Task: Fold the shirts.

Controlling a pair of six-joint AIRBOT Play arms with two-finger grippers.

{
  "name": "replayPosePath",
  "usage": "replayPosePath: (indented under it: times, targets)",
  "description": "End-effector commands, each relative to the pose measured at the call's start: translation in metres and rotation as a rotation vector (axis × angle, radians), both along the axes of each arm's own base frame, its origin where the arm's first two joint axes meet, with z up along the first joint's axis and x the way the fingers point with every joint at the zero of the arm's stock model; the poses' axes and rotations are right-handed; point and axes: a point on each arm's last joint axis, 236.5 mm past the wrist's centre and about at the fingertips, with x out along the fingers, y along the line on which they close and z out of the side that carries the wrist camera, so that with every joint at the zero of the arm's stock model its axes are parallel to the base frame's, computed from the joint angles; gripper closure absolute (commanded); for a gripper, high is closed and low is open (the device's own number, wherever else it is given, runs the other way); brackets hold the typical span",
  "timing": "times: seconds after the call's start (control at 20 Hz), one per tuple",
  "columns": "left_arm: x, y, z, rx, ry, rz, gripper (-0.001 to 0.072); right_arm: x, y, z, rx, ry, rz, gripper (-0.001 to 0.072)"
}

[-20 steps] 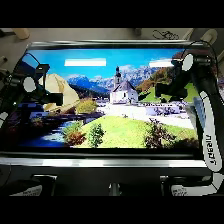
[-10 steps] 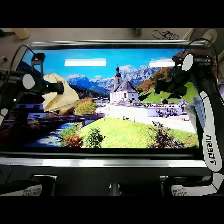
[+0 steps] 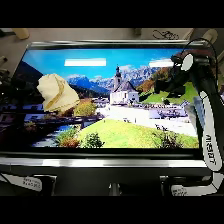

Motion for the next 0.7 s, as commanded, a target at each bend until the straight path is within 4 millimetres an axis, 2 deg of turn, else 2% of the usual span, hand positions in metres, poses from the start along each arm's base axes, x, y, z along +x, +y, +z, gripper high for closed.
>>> replayPosePath:
  times: [0.0,0.15,0.25,0.35,0.4,0.45,0.5,0.55,0.6,0.65]
  targets:
    - [0.010,-0.010,-0.031,-0.110,-0.059,0.068,-0.0013,0.002,0.006,0.001,0.023,-0.011,0.014,0.0044]
    - [0.031,-0.040,-0.049,-0.140,-0.121,0.037,-0.0013,0.003,0.007,0.001,0.024,-0.013,0.015,0.0044]
    - [0.046,-0.063,-0.051,-0.155,-0.170,-0.005,-0.0013,0.000,0.008,0.001,0.025,-0.004,0.027,0.0044]
    - [0.059,-0.075,-0.049,-0.134,-0.211,-0.013,0.0014,-0.002,0.007,0.000,0.024,0.004,0.028,0.0044]
    - [0.062,-0.079,-0.047,-0.132,-0.221,-0.012,0.0314,-0.002,0.007,0.000,0.023,0.004,0.034,0.0044]
    - [0.065,-0.084,-0.041,-0.146,-0.233,-0.016,0.0687,-0.002,0.007,0.000,0.021,0.002,0.041,0.0045]
    - [0.068,-0.089,-0.029,-0.156,-0.262,-0.028,0.0679,-0.002,0.007,0.000,0.019,0.000,0.054,0.0047]
    - [0.074,-0.093,-0.005,-0.140,-0.323,-0.063,0.0679,-0.002,0.007,0.001,0.014,-0.005,0.077,0.0047]
    - [0.080,-0.097,0.029,-0.095,-0.406,-0.121,0.0679,-0.001,0.007,0.002,0.008,-0.013,0.103,0.0048]
    - [0.083,-0.105,0.078,-0.038,-0.512,-0.193,0.0679,0.000,0.007,0.007,0.003,-0.034,0.127,0.0048]
